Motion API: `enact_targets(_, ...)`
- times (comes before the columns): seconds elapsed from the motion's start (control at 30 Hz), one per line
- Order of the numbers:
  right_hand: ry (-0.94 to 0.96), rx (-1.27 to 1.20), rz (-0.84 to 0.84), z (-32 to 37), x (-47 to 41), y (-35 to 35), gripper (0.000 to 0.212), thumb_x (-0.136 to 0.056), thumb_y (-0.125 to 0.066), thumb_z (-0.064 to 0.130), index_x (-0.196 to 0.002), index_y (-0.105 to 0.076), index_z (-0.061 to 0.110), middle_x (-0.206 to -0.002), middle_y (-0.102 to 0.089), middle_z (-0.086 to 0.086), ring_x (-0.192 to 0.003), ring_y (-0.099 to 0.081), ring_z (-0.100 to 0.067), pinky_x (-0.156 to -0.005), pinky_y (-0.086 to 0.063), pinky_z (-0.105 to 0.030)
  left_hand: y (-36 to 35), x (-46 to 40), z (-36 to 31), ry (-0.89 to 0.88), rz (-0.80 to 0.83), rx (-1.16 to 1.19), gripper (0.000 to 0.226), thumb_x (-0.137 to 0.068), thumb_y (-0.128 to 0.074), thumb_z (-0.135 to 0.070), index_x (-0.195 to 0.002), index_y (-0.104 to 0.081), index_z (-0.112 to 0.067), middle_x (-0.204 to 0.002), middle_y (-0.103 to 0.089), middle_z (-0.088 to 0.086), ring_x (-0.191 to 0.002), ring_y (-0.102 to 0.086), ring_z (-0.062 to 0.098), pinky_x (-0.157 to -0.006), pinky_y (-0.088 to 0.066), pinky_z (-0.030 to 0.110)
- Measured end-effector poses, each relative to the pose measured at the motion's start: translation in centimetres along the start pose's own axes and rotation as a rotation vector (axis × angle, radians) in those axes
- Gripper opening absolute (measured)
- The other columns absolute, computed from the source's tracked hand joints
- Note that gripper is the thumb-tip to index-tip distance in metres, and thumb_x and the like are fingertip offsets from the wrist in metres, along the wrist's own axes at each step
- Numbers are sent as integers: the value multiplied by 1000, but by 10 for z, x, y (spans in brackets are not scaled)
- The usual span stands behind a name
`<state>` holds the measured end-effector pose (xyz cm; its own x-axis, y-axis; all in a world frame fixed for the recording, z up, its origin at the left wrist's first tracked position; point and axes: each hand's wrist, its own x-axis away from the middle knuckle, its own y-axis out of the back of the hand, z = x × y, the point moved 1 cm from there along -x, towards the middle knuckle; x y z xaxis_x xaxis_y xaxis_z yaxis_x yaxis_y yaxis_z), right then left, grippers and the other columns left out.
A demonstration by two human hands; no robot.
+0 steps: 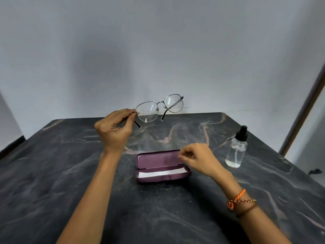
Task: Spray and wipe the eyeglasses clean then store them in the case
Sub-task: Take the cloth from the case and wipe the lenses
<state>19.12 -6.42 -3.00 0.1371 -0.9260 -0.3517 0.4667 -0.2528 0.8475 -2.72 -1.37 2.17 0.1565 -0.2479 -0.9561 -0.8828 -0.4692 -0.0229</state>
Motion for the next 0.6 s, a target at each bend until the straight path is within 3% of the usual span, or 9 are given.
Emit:
enact_targets(0.07, -85, 45, 102, 5, -6, -6, 13, -76, -60, 9, -79, -73, 10, -80, -74, -7, -71, -63, -11, -63, -39, -17, 9, -2, 7, -20, 4, -20, 8, -70, -73, 6, -74, -70, 12, -74, -69, 20, -65, -63, 9, -70, -48, 5)
enact_targets(0.2, -204, 129, 180, 9, -8, -11, 12, -69, -61, 4, -74, -71, 7, -80, -73, -10, -78, -67, -23, -70, -55, -32, 11, 1, 13, -38, 23, -26, 8, -70, -74, 5, -74, -70, 11, -72, -70, 21, -67, -61, 9, -70, -48, 6)
enact_targets(0.3, -271, 215, 219, 14, -7, -15, 5, -69, -67, 9, -73, -69, 8, -81, -71, -13, -79, -66, -28, -66, -53, -32, 12, 7, 18, -39, 39, -33, 10, -72, -72, 0, -73, -71, 10, -71, -70, 20, -65, -63, 13, -71, -47, 5)
enact_targets(0.4, -289, 240, 205, 16, -5, -18, 10, -71, -68, 13, -78, -69, 5, -84, -70, -17, -80, -65, -31, -66, -52, -33, 14, 10, 19, -29, 29, -42, 10, -72, -71, 1, -74, -71, 10, -71, -71, 20, -64, -64, 15, -70, -47, 5)
enact_targets(0.6, -267, 218, 238, 16, -6, -18, 10, -72, -72, 13, -77, -72, 4, -82, -73, -15, -79, -67, -27, -62, -46, -28, 14, 9, 23, -5, -7, -52, 8, -69, -74, 7, -75, -70, 12, -71, -70, 22, -65, -63, 15, -70, -47, 3)
